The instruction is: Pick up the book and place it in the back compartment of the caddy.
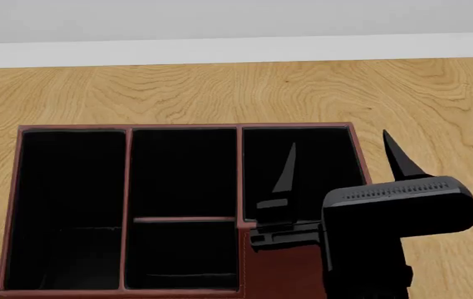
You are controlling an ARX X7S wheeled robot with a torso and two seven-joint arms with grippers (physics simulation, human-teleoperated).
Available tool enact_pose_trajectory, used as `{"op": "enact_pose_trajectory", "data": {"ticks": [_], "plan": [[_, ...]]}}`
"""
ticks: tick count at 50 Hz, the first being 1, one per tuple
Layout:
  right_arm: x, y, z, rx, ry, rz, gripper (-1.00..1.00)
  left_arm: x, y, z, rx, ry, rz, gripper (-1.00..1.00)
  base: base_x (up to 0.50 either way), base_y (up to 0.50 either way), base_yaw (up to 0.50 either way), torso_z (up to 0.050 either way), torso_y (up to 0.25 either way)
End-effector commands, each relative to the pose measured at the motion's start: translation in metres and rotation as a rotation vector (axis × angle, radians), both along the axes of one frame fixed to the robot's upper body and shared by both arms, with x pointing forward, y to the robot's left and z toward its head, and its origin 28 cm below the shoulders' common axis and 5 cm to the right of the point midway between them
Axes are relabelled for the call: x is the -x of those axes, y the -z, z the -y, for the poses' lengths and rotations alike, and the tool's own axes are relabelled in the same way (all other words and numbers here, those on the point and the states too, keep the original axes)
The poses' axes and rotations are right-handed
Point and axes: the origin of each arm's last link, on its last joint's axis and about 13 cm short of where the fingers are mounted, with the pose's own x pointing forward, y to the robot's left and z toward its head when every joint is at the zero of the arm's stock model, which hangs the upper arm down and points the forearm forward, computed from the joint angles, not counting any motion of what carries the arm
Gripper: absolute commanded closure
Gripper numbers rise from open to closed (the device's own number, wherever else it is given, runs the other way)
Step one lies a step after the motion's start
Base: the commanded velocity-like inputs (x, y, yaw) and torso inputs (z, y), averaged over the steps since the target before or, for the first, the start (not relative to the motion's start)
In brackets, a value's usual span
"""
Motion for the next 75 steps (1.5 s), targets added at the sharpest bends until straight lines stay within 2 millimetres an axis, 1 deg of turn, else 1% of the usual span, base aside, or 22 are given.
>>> {"op": "enact_pose_trajectory", "data": {"ticks": [1,11,17,31,35,55,60,75], "plan": [[-0.003,0.001,-0.001,0.005,0.000,-0.009,-1.00,0.000,0.013,-0.002,0.004,-0.004,-0.033,-1.00,0.00,0.00,0.00,0.000,0.000],[-0.005,0.003,-0.001,0.003,-0.001,-0.018,-1.00,0.003,0.023,-0.006,0.002,-0.025,-0.057,-1.00,0.00,0.00,0.00,0.000,0.000],[-0.007,0.003,-0.002,0.002,-0.004,-0.023,-1.00,0.004,0.026,-0.008,-0.001,-0.036,-0.066,-1.00,0.00,0.00,0.00,0.000,0.000],[-0.008,0.007,-0.002,-0.001,0.001,-0.033,-1.00,0.004,0.032,-0.005,-0.008,-0.033,-0.076,-1.00,0.00,0.00,0.00,0.000,0.000],[-0.008,0.008,-0.002,0.002,0.002,-0.039,-1.00,0.006,0.033,-0.007,-0.009,-0.044,-0.072,-1.00,0.00,0.00,0.00,0.000,0.000],[-0.015,0.009,-0.005,0.004,-0.005,-0.051,-1.00,0.009,0.041,-0.008,-0.006,-0.059,-0.082,-1.00,0.00,0.00,0.00,0.000,0.000],[-0.015,0.011,-0.005,0.004,-0.004,-0.054,-1.00,0.013,0.049,-0.009,-0.016,-0.069,-0.104,-1.00,0.00,0.00,0.00,0.000,0.000],[-0.016,0.011,-0.005,0.004,-0.005,-0.058,-1.00,0.018,0.059,-0.010,-0.031,-0.085,-0.138,-1.00,0.00,0.00,0.00,0.000,0.000]]}}
